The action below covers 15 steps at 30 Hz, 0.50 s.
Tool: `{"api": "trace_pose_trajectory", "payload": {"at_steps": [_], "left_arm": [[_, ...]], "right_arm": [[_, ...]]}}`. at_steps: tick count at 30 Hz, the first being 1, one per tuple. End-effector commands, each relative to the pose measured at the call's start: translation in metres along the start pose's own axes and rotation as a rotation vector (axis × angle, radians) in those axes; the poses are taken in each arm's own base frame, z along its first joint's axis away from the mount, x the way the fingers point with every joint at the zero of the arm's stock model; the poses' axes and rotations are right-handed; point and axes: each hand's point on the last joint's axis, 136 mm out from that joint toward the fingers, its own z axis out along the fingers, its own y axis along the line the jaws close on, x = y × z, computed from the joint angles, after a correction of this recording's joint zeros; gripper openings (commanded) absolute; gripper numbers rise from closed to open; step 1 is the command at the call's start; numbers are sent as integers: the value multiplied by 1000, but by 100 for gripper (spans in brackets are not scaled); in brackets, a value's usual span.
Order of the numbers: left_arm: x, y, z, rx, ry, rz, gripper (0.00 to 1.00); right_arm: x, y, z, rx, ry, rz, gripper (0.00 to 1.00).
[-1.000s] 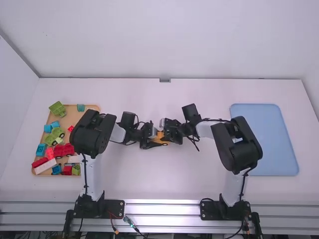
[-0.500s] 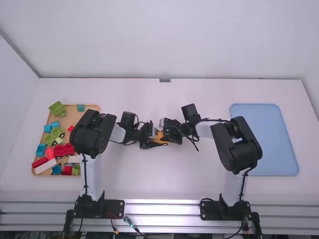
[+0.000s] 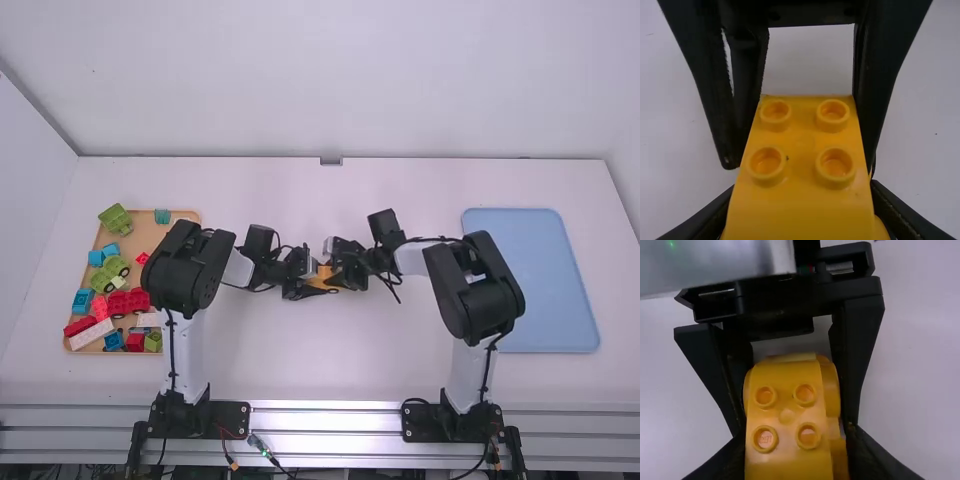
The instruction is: Assemble lego blocks to make yellow taxi
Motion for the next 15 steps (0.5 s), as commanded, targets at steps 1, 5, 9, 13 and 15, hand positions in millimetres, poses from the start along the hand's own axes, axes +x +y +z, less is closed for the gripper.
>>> {"api": "trace_pose_trajectory", "payload": {"at_steps": [1, 5, 9, 13, 15], "left_arm": [[12, -10, 4, 15, 32, -44, 33], [13, -11, 3, 17, 34, -48, 33], [13, -12, 3, 19, 36, -53, 33], [13, -12, 4, 20, 37, -54, 34], [13, -12, 3, 20, 37, -54, 34]], "right_arm": [[4, -1, 1, -18, -24, -4, 51], [-12, 3, -5, -37, -82, -69, 54], [-30, -1, -14, -10, -111, -120, 55], [-52, -4, -32, 8, -165, -152, 55], [-58, -5, -41, 12, -193, -148, 55]]}}
